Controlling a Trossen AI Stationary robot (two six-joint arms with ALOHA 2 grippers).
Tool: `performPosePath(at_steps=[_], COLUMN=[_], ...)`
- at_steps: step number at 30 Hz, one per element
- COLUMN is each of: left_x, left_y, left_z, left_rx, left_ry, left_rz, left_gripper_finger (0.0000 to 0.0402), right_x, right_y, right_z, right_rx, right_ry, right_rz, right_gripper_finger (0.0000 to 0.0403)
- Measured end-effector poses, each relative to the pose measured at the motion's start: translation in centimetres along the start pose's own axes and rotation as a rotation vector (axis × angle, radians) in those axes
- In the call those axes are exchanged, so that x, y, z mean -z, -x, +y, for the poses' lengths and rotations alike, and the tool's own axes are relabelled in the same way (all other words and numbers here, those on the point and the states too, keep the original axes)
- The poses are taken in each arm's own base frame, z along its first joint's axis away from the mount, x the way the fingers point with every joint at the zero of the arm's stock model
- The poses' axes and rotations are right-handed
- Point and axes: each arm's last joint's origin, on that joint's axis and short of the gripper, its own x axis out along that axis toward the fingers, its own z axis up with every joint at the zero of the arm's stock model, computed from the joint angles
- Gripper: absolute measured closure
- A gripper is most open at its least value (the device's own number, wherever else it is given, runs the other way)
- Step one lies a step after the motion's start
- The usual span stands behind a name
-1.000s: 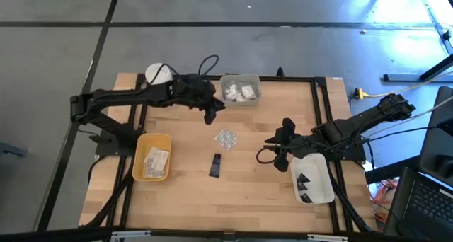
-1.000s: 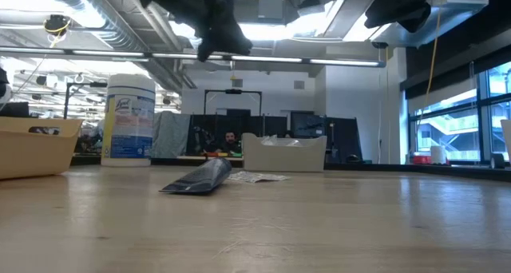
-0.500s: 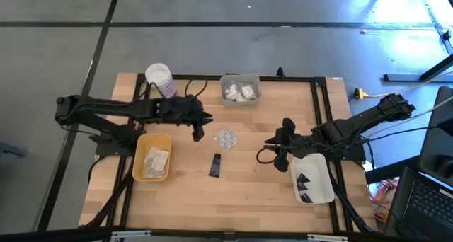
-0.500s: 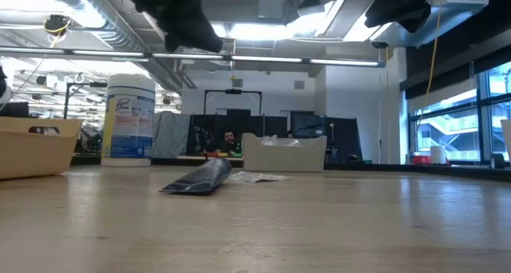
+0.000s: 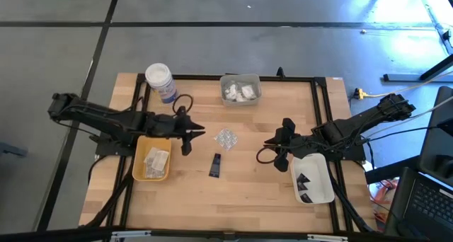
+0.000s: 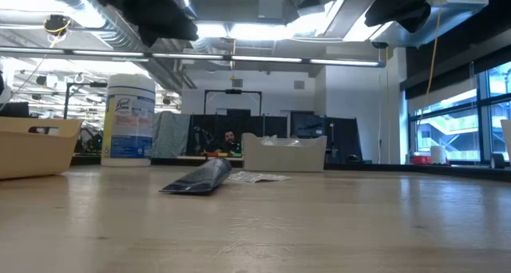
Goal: Pick & Place Travel size toiletries
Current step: Put the blue shaving cream into the white bin
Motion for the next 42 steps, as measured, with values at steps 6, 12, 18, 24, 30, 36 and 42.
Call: performPosePath(at_steps=[6, 12, 18, 24, 30, 36, 42], left_x=[1.9, 2.7, 2.7, 2.6, 2.6, 2.7, 2.7], left_y=[0.8, 1.6, 2.0, 2.1, 2.0, 2.0, 2.0], left_z=[-0.9, -2.0, -2.9, -3.0, -2.9, -2.9, -3.0], left_rx=[-0.005, 0.064, 0.096, 0.102, 0.102, 0.101, 0.101], left_ry=[-0.027, -0.083, -0.115, -0.102, -0.102, -0.103, -0.103], left_rz=[-0.037, -0.050, -0.075, -0.086, -0.086, -0.084, -0.083], left_gripper_finger=[0.0325, 0.0325, 0.0325, 0.0325, 0.0325, 0.0325, 0.0325], right_x=[0.0, 0.0, -0.2, -0.4, -0.4, -0.4, 0.7], right_y=[0.0, 0.0, 0.0, 0.0, 0.0, -1.6, -4.2], right_z=[0.0, 0.0, 0.1, 0.2, 0.2, 1.2, 2.6], right_rx=[0.000, 0.001, -0.008, -0.019, -0.019, -0.036, -0.072], right_ry=[0.000, -0.001, -0.012, -0.022, -0.023, -0.016, 0.085], right_rz=[0.000, -0.001, -0.021, -0.038, -0.040, -0.046, 0.045], right_gripper_finger=[0.0336, 0.0326, 0.0320, 0.0321, 0.0331, 0.0339, 0.0336])
